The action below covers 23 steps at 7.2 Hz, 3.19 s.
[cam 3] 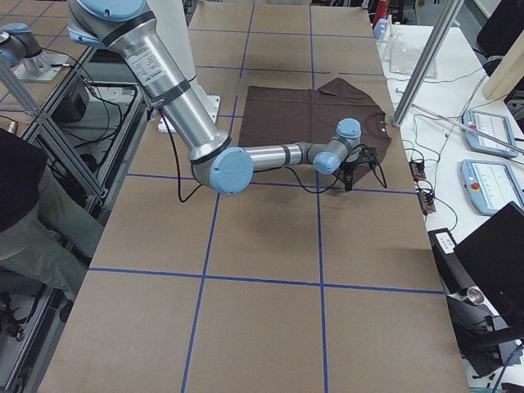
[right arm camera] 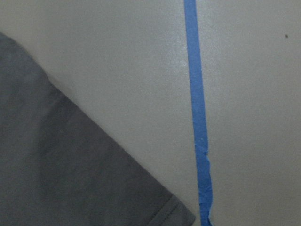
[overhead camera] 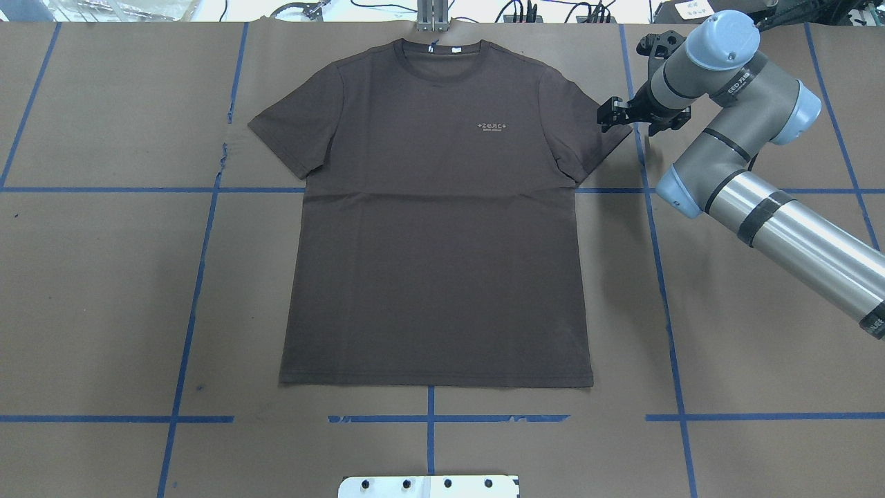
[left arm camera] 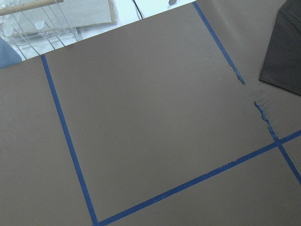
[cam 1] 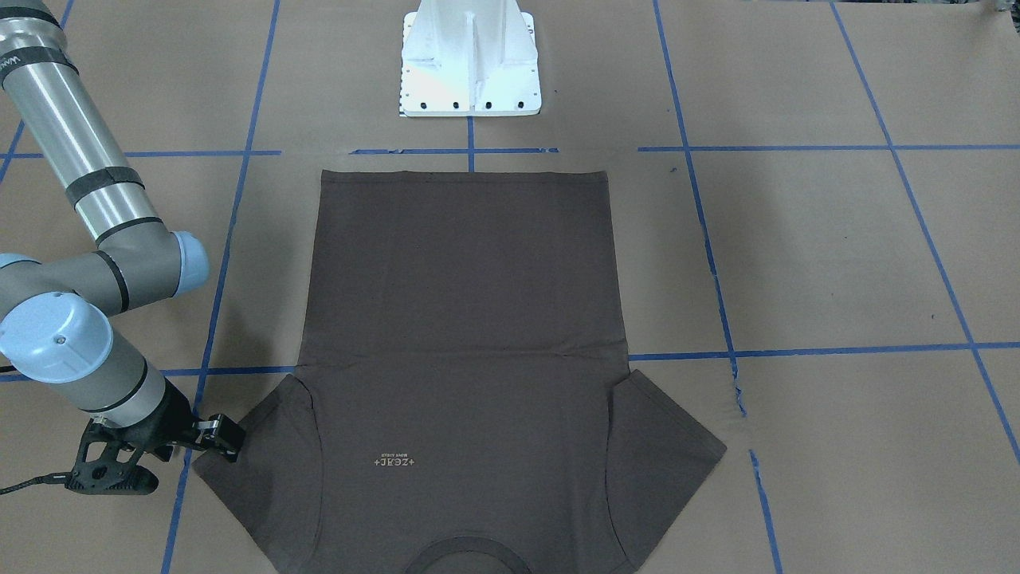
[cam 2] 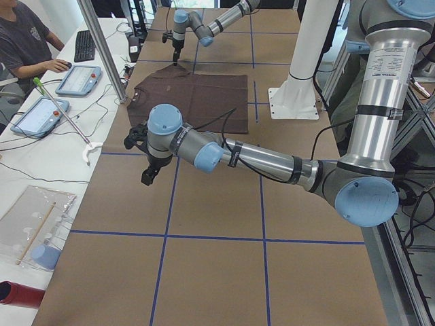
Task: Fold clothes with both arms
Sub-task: 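Move the right gripper to the sleeve nearest it and grasp it, then fold the sleeve inward onto the shirt body with the right gripper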
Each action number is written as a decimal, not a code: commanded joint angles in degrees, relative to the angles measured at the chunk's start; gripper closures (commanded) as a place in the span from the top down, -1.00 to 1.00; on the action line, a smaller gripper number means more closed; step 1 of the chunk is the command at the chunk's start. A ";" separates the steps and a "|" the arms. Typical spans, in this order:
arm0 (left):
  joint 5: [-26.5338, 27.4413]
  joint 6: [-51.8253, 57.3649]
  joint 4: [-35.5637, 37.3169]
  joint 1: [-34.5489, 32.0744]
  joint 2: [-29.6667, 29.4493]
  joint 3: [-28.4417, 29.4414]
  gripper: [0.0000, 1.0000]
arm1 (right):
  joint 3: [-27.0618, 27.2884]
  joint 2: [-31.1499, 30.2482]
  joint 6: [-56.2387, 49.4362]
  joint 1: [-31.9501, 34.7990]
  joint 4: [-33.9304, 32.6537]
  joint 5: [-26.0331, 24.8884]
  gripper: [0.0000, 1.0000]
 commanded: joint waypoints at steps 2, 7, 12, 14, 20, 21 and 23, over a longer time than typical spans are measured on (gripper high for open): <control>0.00 -0.02 -0.06 -0.13 0.24 -0.45 1.00 | -0.65 0.13 0.11 0.07 -0.08 -0.13 0.96; 0.00 -0.02 -0.06 -0.22 0.50 -0.63 1.00 | -0.73 0.13 0.02 0.25 -0.16 0.22 -0.79; 0.00 -0.28 0.03 -0.30 0.24 -0.63 1.00 | 2.06 1.44 0.20 0.69 0.10 1.54 -1.00; 0.00 -0.20 0.03 -0.30 0.33 -0.54 1.00 | 2.96 6.86 1.25 -0.18 -0.34 2.68 -1.00; -0.09 -1.07 0.03 -0.22 0.68 -0.63 1.00 | -1.09 15.95 3.72 -7.92 -0.26 -3.11 0.99; -0.09 -1.16 -0.06 -0.22 0.59 -0.63 1.00 | -1.00 15.95 3.71 -8.01 -0.25 -3.38 1.00; 0.52 -2.99 0.02 0.13 -2.11 0.24 1.00 | -0.30 15.86 5.02 -7.58 -0.60 -3.38 1.00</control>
